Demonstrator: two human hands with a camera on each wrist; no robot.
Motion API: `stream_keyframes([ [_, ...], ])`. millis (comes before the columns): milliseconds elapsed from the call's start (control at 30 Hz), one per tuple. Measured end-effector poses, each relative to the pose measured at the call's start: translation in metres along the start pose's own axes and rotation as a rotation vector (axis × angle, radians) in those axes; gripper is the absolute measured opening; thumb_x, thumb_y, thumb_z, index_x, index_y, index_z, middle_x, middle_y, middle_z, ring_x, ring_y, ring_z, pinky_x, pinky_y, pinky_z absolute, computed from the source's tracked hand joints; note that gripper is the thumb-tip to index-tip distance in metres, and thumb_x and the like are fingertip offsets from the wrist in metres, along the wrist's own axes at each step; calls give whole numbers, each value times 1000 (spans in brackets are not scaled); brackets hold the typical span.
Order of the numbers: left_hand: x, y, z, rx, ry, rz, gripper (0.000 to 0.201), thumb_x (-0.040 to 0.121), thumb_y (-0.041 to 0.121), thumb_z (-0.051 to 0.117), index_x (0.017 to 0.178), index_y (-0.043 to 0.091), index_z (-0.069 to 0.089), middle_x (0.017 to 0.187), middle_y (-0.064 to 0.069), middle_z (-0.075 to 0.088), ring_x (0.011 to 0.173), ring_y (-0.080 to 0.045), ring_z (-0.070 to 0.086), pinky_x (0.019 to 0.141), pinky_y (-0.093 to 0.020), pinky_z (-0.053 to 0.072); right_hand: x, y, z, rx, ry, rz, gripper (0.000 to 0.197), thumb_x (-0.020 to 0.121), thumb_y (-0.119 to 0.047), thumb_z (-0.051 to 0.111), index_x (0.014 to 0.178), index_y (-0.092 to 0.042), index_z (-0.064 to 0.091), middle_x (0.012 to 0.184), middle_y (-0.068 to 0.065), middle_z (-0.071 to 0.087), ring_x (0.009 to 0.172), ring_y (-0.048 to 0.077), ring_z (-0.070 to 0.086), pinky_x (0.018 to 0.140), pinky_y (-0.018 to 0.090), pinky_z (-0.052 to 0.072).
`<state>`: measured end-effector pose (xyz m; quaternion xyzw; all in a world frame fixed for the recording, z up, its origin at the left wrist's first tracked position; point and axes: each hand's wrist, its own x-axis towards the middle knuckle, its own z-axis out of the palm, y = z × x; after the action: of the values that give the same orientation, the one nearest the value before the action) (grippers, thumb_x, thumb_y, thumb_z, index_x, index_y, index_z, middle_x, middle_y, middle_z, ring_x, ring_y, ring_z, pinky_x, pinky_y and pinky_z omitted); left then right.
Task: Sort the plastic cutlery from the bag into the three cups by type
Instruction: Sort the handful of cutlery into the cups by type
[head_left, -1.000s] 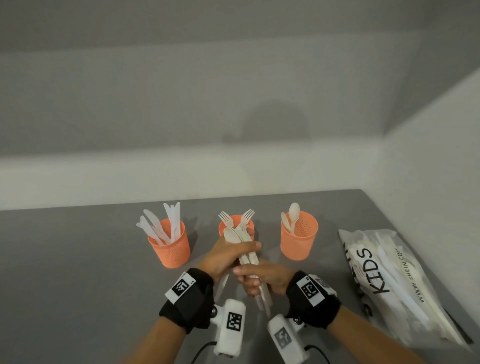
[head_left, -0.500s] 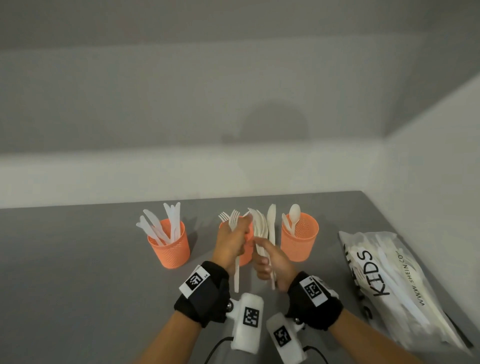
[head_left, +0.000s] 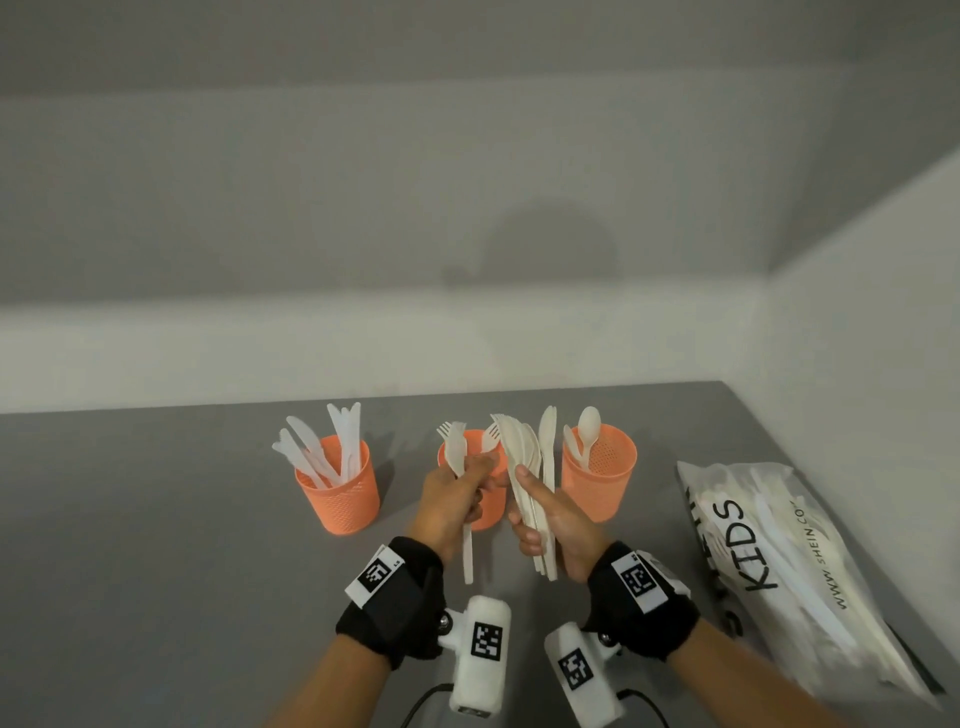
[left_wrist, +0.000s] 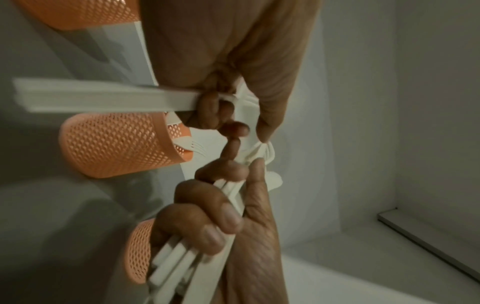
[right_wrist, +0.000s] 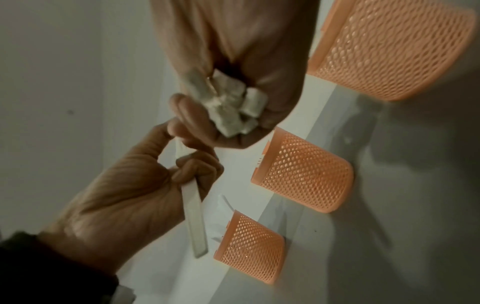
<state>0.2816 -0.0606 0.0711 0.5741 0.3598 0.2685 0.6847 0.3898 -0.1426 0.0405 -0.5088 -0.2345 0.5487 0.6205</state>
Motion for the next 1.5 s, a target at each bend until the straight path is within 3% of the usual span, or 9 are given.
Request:
stream_keyframes([
  [133, -3, 1, 6, 2, -27, 86, 13, 90, 10, 56, 79, 13, 62, 44, 12, 51, 37, -1, 39, 42, -13, 32, -1, -1, 1, -35, -10, -1, 34, 92, -43, 46, 105, -15, 59, 64, 3, 59, 37, 5, 40, 36, 15, 33],
  [367, 1, -2, 13, 81, 93, 196, 17, 89, 5, 56, 77, 13, 65, 72, -3, 67, 57, -1, 64, 53, -12, 49, -8, -5, 2, -96, -61, 17, 35, 95, -42, 42, 113, -18, 60, 83, 10, 70, 44, 9, 53, 45, 20, 45],
  [567, 1, -2, 17, 88, 43, 215, 19, 89, 2, 53, 83, 15, 65, 79, -4, 70, 65, -9, 68, 54, -18, 54, -7, -5, 4, -77, -44, 8, 43, 95, -43, 43, 110, -8, 61, 97, 24, 62, 46, 11, 56, 48, 23, 49],
  [700, 5, -2, 17, 199, 68, 274, 20, 87, 2, 58, 77, 19, 61, 77, -1, 65, 69, -9, 64, 60, -14, 52, -10, -8, 4, -64, -51, 48, 35, 96, -40, 41, 100, -13, 63, 88, 15, 67, 46, 10, 54, 49, 23, 50],
  [800, 8, -4, 18, 313, 106, 310, 27, 85, -1, 57, 69, 21, 56, 68, 3, 60, 58, 0, 61, 54, -7, 46, -11, -9, 5, -67, -49, 56, 30, 95, -35, 45, 95, -10, 62, 81, 9, 68, 50, 11, 58, 52, 24, 52],
  [967, 16, -13, 16, 104, 228, 204, 17, 93, 9, 43, 100, 1, 58, 87, -16, 67, 78, -24, 67, 69, -30, 55, -9, -13, 7, 1, -39, 6, 30, 97, -28, 44, 101, -8, 66, 90, 13, 72, 75, 20, 71, 63, 29, 58],
  [1133, 21, -3, 3, -192, 324, 8, 26, 95, 10, 30, 75, 10, 47, 62, -3, 41, 47, -10, 41, 42, -18, 36, -6, -8, 0, 35, 37, -31, 22, 97, -22, 45, 96, -8, 63, 84, 12, 72, 74, 22, 71, 65, 31, 58],
  [1267, 15, 0, 1, -164, 266, -68, 43, 94, 43, 46, 59, 18, 44, 41, 6, 32, 33, -6, 28, 36, -17, 24, -5, -4, -5, -54, 131, -86, 18, 93, -22, 53, 101, -8, 61, 64, 4, 67, 49, 11, 60, 50, 23, 52],
  [1500, 9, -9, 35, 171, 184, 215, 19, 76, 25, 74, 83, 10, 65, 70, -8, 69, 61, -21, 65, 59, -31, 54, 0, 1, 4, -120, 213, -224, 16, 94, -17, 52, 100, -8, 64, 55, 2, 58, 41, 8, 48, 45, 20, 40],
])
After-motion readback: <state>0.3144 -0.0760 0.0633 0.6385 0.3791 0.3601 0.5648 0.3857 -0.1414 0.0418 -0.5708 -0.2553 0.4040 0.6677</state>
